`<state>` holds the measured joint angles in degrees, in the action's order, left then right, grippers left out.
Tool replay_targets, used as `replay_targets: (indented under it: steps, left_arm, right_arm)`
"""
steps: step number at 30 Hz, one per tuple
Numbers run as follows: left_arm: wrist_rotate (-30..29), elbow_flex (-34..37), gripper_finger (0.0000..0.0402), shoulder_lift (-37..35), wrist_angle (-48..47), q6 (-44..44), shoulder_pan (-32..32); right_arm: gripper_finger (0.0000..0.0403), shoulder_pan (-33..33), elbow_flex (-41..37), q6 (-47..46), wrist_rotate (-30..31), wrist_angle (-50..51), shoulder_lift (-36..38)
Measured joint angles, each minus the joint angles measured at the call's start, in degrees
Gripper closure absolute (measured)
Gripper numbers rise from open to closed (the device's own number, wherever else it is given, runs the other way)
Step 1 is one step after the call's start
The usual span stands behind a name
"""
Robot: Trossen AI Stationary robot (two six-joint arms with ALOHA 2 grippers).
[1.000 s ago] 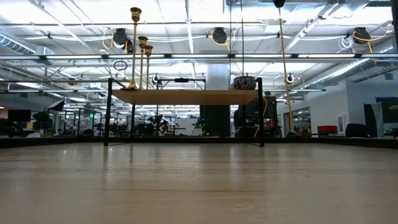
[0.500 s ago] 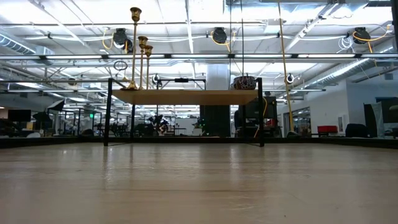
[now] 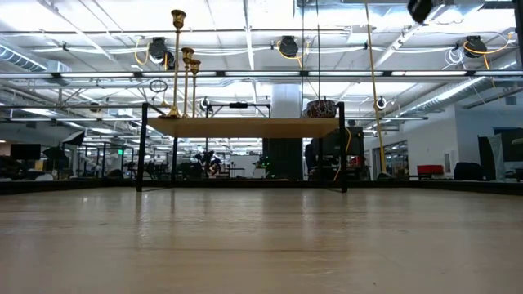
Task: Pick & Place candle stick holders
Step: Return to Home Position
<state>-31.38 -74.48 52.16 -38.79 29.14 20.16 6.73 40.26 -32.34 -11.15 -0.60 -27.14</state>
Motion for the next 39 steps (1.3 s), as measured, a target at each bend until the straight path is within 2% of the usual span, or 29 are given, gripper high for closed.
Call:
replay_targets:
  steps: [4, 6, 10, 14, 18, 23, 34, 39]
  left_arm:
    - [0.0, 0.0, 0.0188, 0.0, -0.9, 1.0, 0.0]
    - [-0.2, 0.0, 0.0188, 0.0, -1.5, 1.0, 0.0]
    - [-0.5, 0.0, 0.0188, -0.1, -2.3, 1.0, -0.7]
    - [-0.6, 0.0, 0.0188, -0.1, -3.0, 1.4, -1.6]
    - [-0.3, 0.0, 0.0188, 0.0, -3.5, 2.4, -2.2]
    - [-0.3, 0.0, 0.0188, 0.0, -3.8, 2.7, -2.2]
    - [-0.6, 0.0, 0.0188, 0.0, -4.3, 4.7, -2.2]
    - [-1.6, 0.0, 0.0188, 0.4, -4.7, 5.2, -2.2]
  right_arm:
    - [0.0353, -5.9, -3.5, 2.5, 10.4, 0.2, 2.5]
    - [0.0353, -8.5, -4.4, 5.2, 13.7, -0.1, 2.6]
    - [0.0353, -12.9, -6.9, 9.3, 15.8, 0.2, 2.0]
    - [0.0365, -17.1, -9.1, 9.1, 16.6, 1.1, 1.5]
    - [0.0396, -21.1, -9.9, 10.6, 22.2, 2.1, 1.6]
    - [0.0396, -23.8, -9.9, 14.0, 27.2, 6.2, 3.6]
    - [0.0402, -23.9, -9.9, 16.6, 27.4, 13.8, 12.4]
    - [0.0402, -23.9, -13.0, 16.5, 27.5, 15.5, 14.7]
